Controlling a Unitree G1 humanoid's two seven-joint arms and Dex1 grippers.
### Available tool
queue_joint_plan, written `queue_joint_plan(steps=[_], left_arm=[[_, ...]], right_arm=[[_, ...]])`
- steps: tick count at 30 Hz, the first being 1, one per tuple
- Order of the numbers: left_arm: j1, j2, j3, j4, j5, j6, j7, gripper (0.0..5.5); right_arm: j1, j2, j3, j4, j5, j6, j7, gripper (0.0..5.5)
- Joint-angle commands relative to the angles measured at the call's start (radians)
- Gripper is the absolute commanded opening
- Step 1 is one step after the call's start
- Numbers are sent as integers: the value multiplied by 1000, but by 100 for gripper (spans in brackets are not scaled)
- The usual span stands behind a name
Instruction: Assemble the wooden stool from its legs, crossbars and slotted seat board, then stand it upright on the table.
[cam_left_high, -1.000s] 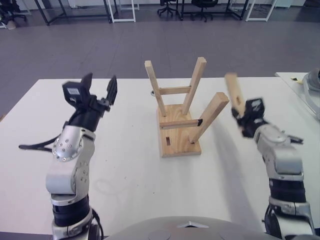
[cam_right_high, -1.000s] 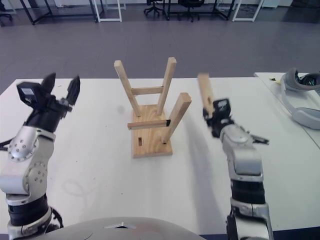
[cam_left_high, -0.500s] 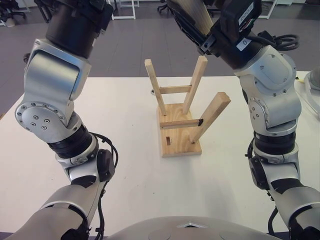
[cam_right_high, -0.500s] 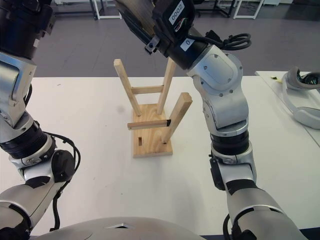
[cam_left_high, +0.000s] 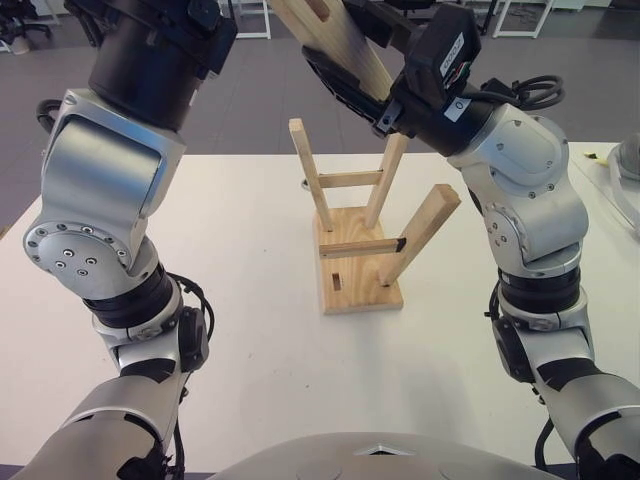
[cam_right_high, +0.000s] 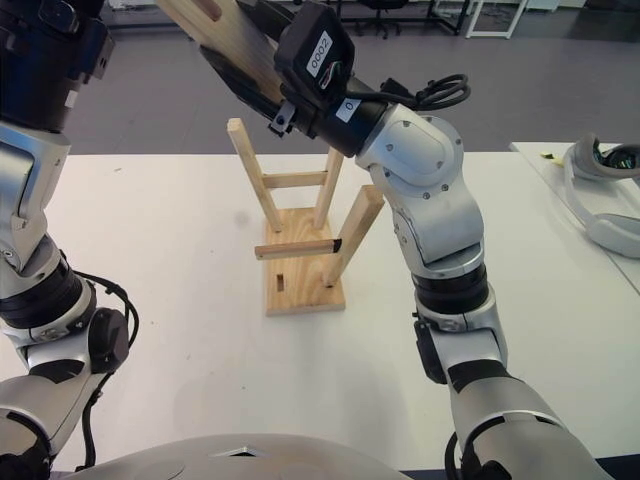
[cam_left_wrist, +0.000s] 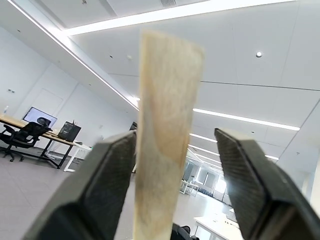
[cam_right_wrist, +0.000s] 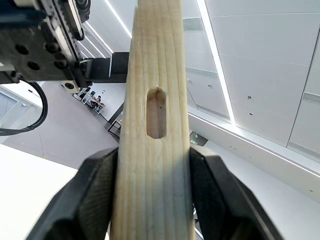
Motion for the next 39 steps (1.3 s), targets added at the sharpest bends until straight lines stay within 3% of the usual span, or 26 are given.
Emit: queue_joint_plan(steps=[1, 9, 13, 18, 21, 24, 28, 30, 35, 39], left_arm=[[15, 21, -14, 0, 18, -20, 2, 224], [56, 47, -50, -16, 59, -19, -18, 116], [80, 62, -50, -25, 75, -26, -21, 107], [124, 87, 5, -46, 78, -64, -4, 103], [253, 147, 110, -81, 81, -69, 15, 103], [417, 149, 133, -141, 97, -70, 29, 103], [591, 69, 99, -153, 172, -108, 40, 103], [652, 7, 95, -110, 225, -143, 50, 103], [804, -136, 27, -83, 316, -173, 105, 103], [853, -181, -26, -96, 316, -153, 151, 103]], right_arm=[[20, -24, 0, -2, -10, -12, 29, 213], [19, -12, -6, -10, 8, -9, 43, 212], [16, -5, -16, -4, 14, 0, 33, 212], [62, -42, 13, 7, -57, -9, 31, 326], [110, -83, -73, 14, -73, 10, -4, 374], [139, -122, -170, 34, -101, 37, -70, 374], [180, -197, -212, 150, -240, 45, -174, 374], [253, -237, -176, 221, -342, 53, -212, 374], [561, -195, -11, 276, -462, 102, -241, 374], [640, -181, 134, 366, -536, 28, -206, 374]])
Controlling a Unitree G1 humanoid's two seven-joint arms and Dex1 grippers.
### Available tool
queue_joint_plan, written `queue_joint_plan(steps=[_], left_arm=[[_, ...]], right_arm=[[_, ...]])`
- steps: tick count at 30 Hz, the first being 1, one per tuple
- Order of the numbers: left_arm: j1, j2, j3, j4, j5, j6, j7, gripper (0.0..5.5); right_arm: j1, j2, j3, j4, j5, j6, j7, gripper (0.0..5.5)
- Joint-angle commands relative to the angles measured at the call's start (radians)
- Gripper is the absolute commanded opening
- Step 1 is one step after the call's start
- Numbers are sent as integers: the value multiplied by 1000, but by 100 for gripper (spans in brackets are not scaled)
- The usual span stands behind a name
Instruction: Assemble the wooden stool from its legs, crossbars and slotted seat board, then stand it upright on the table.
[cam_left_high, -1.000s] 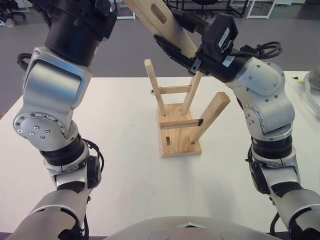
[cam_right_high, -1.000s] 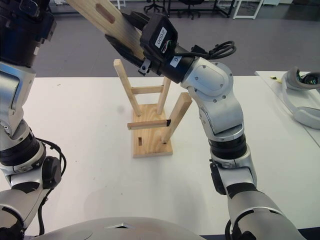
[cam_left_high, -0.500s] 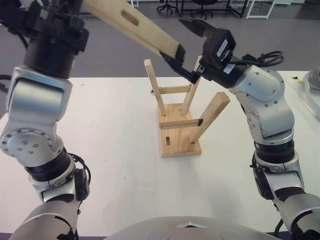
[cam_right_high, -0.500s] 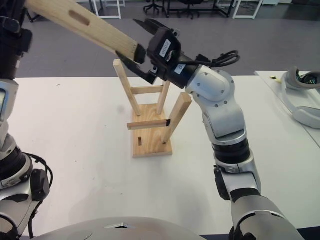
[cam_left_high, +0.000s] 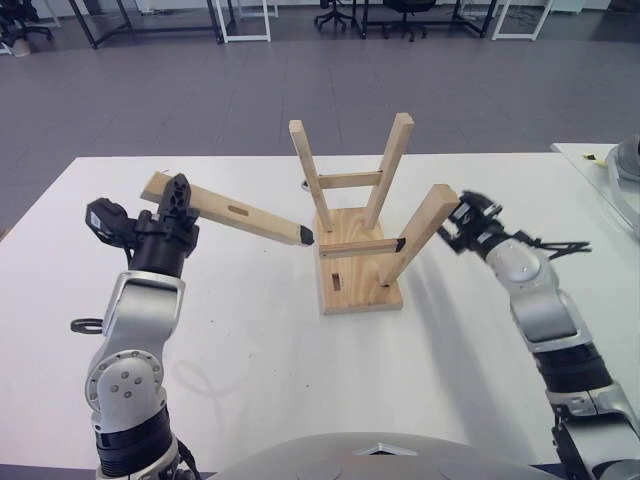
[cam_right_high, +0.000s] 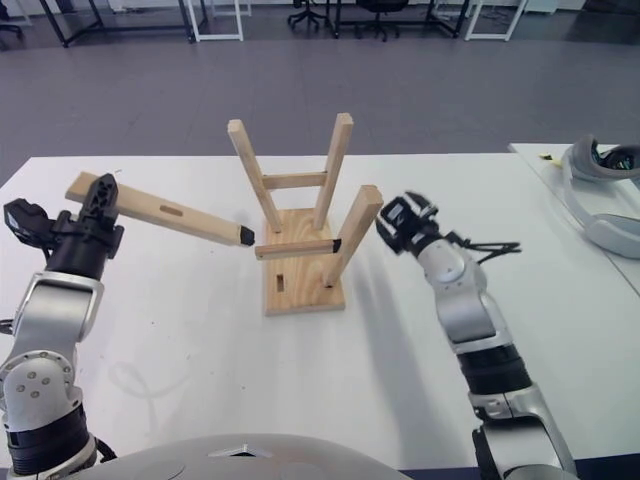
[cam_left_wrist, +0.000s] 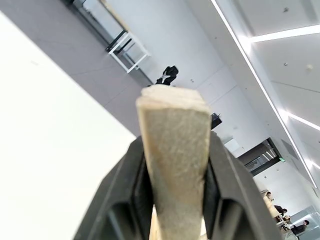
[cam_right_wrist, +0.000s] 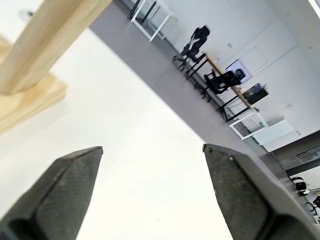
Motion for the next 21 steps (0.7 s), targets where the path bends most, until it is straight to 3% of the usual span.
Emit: queue_joint_plan(steps=[1, 5, 10, 21], left_arm=[[28, -22, -40, -21, 2, 21, 50, 103], [72, -48, -77, -35, 11, 38, 105, 103], [79, -93, -139, -14, 26, 49, 158, 103], [54, -60, -163, -33, 214, 89, 175, 103]], right_arm=[[43, 6, 123, 74, -71, -64, 40, 374], [56, 14, 208, 92, -107, -90, 96, 374], [64, 13, 220, 81, -125, -106, 114, 374], [66, 33, 237, 83, -163, -119, 113, 374]])
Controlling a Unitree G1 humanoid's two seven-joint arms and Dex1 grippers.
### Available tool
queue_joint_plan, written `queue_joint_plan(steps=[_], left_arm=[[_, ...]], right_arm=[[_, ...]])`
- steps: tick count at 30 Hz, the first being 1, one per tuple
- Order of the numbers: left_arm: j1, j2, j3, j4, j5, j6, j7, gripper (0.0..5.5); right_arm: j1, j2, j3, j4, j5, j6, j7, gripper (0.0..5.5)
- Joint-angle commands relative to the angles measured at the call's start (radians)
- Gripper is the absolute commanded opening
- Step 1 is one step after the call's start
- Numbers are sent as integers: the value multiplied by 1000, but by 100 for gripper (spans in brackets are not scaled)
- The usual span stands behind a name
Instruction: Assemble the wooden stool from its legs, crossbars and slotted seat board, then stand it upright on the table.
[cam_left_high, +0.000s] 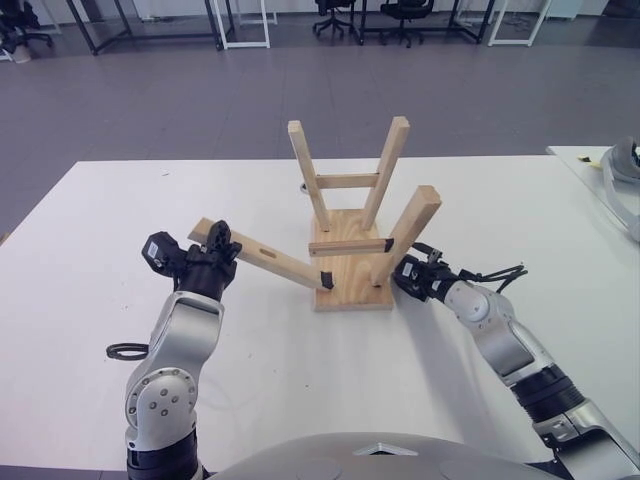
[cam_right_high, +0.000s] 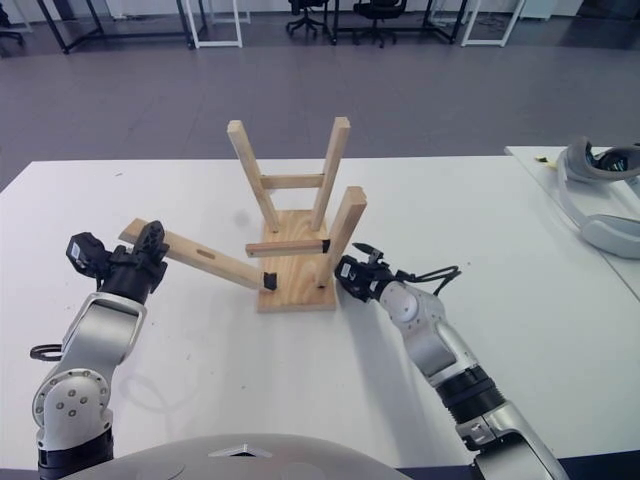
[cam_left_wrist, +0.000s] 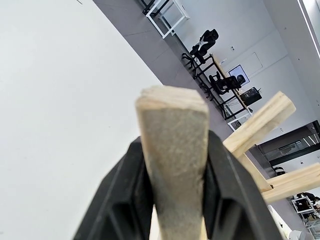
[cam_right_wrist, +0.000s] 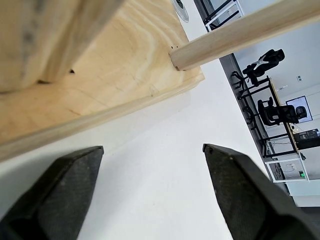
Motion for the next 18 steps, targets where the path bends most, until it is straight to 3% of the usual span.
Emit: queue_joint_plan(steps=[1, 13, 18], left_arm=[[-31, 18, -32, -3, 103, 31, 4, 103], [-105, 42, -93, -4, 299, 114, -73, 103], [-130, 104, -122, 8, 343, 196, -159, 103]], right_arm=[[19, 15, 30, 36, -14, 10, 31, 374], [33, 50, 31, 25, -48, 22, 22, 374], [38, 53, 33, 26, -57, 23, 28, 374]])
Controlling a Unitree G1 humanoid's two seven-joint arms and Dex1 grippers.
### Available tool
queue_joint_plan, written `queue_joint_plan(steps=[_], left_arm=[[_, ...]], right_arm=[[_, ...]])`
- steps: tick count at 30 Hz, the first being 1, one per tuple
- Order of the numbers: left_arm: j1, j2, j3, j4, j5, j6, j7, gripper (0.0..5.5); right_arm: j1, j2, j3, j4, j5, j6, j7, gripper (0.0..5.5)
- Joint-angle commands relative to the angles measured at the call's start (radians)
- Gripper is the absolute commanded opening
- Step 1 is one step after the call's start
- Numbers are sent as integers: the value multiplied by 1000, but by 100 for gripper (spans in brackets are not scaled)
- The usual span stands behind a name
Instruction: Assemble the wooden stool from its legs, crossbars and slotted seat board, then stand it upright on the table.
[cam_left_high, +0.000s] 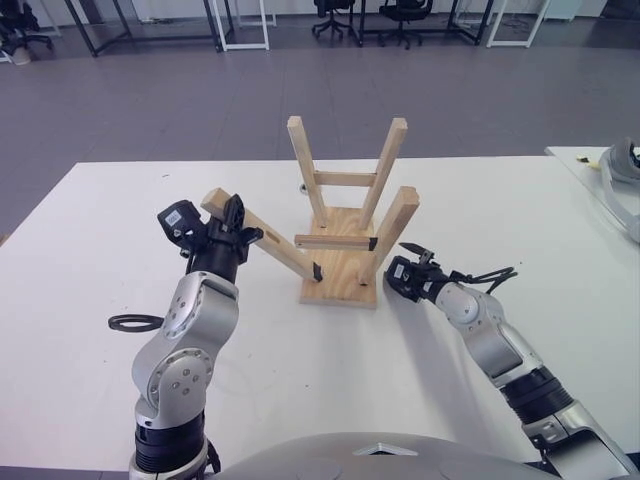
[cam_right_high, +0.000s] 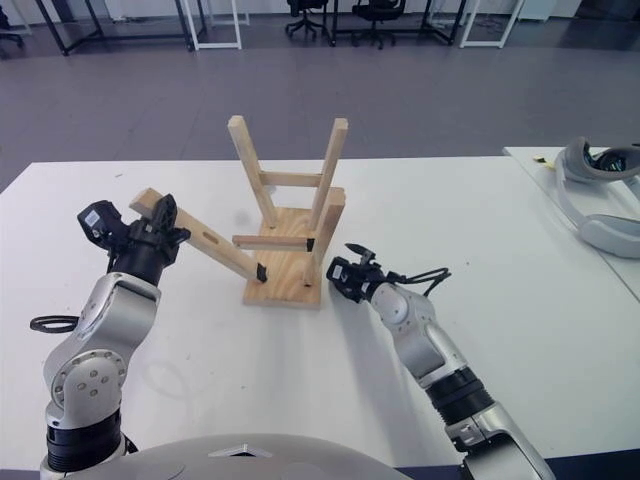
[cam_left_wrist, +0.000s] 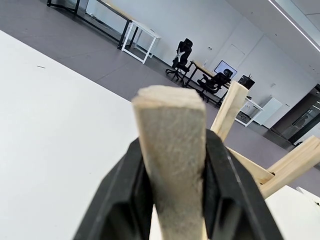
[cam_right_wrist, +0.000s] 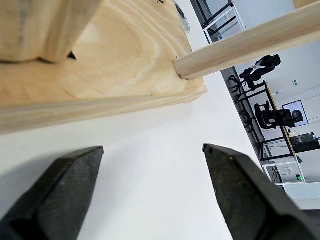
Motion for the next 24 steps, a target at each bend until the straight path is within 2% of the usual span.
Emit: queue_joint_plan(steps=[1, 4, 8, 12, 16, 24], left_arm=[[-24, 64, -15, 19, 41, 93, -55, 103], [-64, 108, 14, 18, 31, 126, -106, 103], [-36, 90, 22, 34, 44, 148, -130, 103], [12, 57, -18, 51, 87, 144, -138, 103], [15, 91, -103, 48, 157, 224, -148, 103], [-13, 18, -134, 57, 227, 247, -112, 103]], right_arm=[[35, -1, 25, 28, -12, 21, 33, 374], [33, 0, 28, 33, -14, 20, 35, 374], [28, 6, 32, 38, -17, 20, 34, 374], [21, 5, 34, 39, -26, 21, 37, 374], [13, 4, 37, 42, -34, 20, 44, 374], [6, 14, 40, 49, -40, 20, 47, 374]])
